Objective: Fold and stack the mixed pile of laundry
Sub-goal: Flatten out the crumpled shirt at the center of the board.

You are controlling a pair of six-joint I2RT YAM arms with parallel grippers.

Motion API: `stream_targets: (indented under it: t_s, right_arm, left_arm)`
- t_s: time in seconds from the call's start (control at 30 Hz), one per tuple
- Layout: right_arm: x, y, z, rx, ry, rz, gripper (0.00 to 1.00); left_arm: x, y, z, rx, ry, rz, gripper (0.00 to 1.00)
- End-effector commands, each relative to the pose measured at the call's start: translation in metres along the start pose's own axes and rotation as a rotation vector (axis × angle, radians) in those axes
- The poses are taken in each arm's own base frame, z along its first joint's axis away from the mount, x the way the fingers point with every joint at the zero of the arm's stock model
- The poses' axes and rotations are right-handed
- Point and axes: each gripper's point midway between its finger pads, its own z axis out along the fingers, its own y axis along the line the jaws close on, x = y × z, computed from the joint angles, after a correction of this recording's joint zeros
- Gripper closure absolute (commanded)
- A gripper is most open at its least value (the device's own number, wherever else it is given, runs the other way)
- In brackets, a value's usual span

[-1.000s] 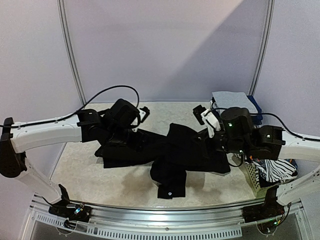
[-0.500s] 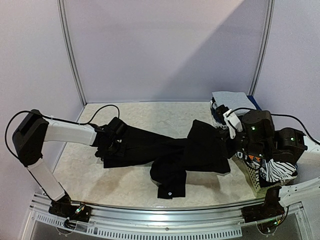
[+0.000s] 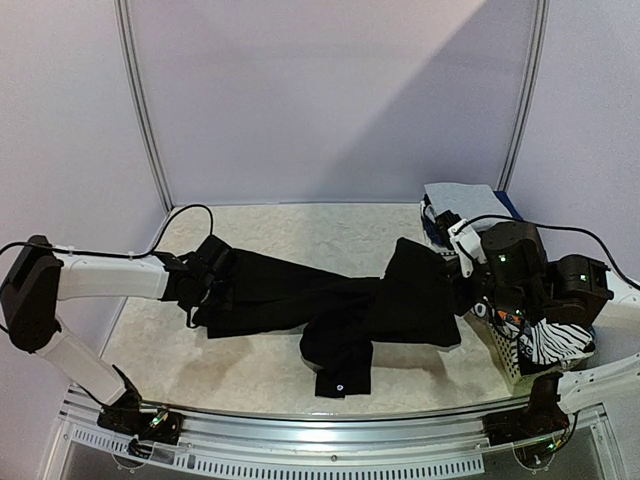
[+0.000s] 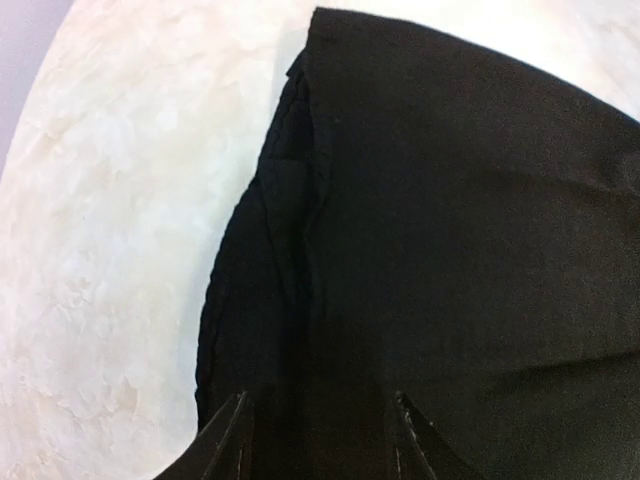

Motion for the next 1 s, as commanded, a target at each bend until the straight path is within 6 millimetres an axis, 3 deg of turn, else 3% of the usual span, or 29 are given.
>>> stream_targets:
  t_s: [0.0, 0.2, 0.47, 0.6, 0.7, 0.77, 0.97]
  right_arm:
    - [-0.005, -0.009, -0.005, 0.032, -0.014, 0.0, 1.0]
    - [-0.003, -0.01, -0.006, 0.032, -0.007, 0.002, 1.0]
    - [-0.001, -0.011, -0.007, 0.032, -0.002, 0.004, 0.99]
    - [-0.002, -0.011, -0.007, 0.031, -0.004, 0.0, 0.99]
    - [-0.001, -0.011, -0.007, 0.03, -0.002, -0.001, 0.99]
    - [-0.001, -0.012, -0.007, 0.033, 0.001, -0.001, 0.99]
    - [-0.001, -0.014, -0.009, 0.039, 0.0, 0.005, 0.99]
  left_arm:
    - [-0.015, 0.001, 0.015, -0.004, 0.004, -0.007, 0.54]
    - [-0.016, -0.011, 0.043, 0.036, 0.061, -0.015, 0.55]
    - [-0.007, -0.024, 0.054, 0.093, 0.094, -0.029, 0.6]
    - [-0.005, -0.025, 0.057, 0.094, 0.099, -0.037, 0.71]
    - [-0.004, -0.027, 0.057, 0.107, 0.099, -0.046, 0.92]
    - [-0.005, -0.029, 0.057, 0.117, 0.095, -0.052, 1.0]
    - [-0.01, -0.029, 0.053, 0.128, 0.072, -0.055, 1.0]
